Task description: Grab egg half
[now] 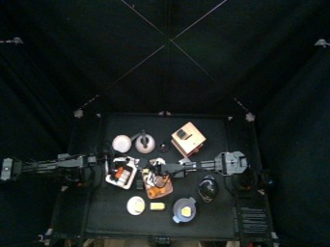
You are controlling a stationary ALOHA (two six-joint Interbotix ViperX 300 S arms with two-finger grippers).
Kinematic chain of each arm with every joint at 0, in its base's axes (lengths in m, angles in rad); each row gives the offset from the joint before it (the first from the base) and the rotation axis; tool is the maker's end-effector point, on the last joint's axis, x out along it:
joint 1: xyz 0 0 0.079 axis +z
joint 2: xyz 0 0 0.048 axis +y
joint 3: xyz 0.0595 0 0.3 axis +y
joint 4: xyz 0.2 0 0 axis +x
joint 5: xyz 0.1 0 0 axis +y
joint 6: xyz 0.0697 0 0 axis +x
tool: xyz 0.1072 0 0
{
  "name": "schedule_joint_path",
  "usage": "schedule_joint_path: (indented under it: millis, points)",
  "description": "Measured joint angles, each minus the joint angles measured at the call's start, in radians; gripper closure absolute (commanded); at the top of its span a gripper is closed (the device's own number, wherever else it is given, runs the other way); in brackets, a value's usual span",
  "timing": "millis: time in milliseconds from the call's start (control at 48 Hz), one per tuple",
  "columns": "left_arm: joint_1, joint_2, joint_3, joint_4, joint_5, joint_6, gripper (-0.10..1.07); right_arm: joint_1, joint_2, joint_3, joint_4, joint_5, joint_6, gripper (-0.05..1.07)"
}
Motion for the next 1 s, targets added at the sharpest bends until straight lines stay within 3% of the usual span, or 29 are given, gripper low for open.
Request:
schedule_joint_path:
  millis: [333, 729, 1000]
  points:
    - [0.009, -0.005, -0.002, 0.000, -0.003, 0.000, 0.17, 0.018, 0.040, -0.003, -0.011, -0.063, 0.043, 0.03]
    - [0.156, -0.011, 0.011, -0.006, -0.063, 0.000, 0.17, 0.028, 0.081, -0.003, 0.006, -0.114, 0.046, 0.03]
    - [0.172, -0.011, 0.028, -0.008, -0.094, 0.000, 0.17, 0.026, 0.104, -0.005, 0.006, -0.132, 0.048, 0.04]
